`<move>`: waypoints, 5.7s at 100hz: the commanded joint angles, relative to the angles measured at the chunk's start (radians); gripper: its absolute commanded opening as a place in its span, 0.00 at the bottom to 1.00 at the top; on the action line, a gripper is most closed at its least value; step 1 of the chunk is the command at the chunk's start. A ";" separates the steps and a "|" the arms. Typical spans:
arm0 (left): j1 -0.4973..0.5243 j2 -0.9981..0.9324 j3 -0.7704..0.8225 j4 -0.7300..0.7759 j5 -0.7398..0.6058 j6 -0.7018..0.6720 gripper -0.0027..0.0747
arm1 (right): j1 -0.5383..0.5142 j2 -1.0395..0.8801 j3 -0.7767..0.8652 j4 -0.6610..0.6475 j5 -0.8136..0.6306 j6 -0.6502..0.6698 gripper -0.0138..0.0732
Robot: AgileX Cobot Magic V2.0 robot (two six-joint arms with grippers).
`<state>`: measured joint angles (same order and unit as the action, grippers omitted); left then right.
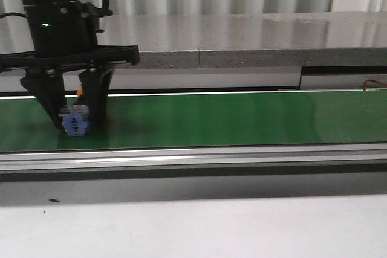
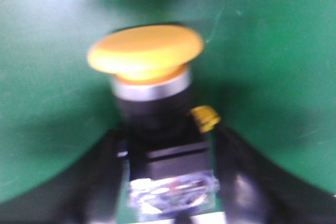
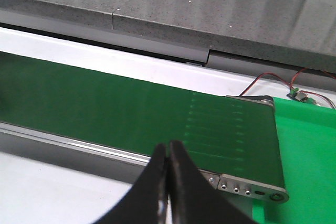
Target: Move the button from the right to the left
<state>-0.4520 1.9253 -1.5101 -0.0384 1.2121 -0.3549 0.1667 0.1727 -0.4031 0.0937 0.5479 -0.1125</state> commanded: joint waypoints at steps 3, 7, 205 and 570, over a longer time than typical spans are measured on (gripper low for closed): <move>-0.003 -0.053 -0.033 0.007 0.023 -0.015 0.18 | 0.000 0.009 -0.026 -0.006 -0.073 -0.005 0.08; -0.003 -0.056 -0.035 0.007 0.023 -0.015 0.12 | 0.000 0.009 -0.026 -0.006 -0.073 -0.005 0.08; 0.847 -0.035 -0.106 0.165 0.022 0.651 0.09 | 0.000 0.009 -0.026 -0.006 -0.073 -0.005 0.08; 0.305 -1.595 0.962 -0.078 -0.700 0.535 0.01 | 0.000 0.009 -0.026 -0.006 -0.073 -0.005 0.08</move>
<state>-0.1376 0.3509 -0.5387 -0.1109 0.5768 0.1871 0.1667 0.1727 -0.4031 0.0937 0.5479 -0.1125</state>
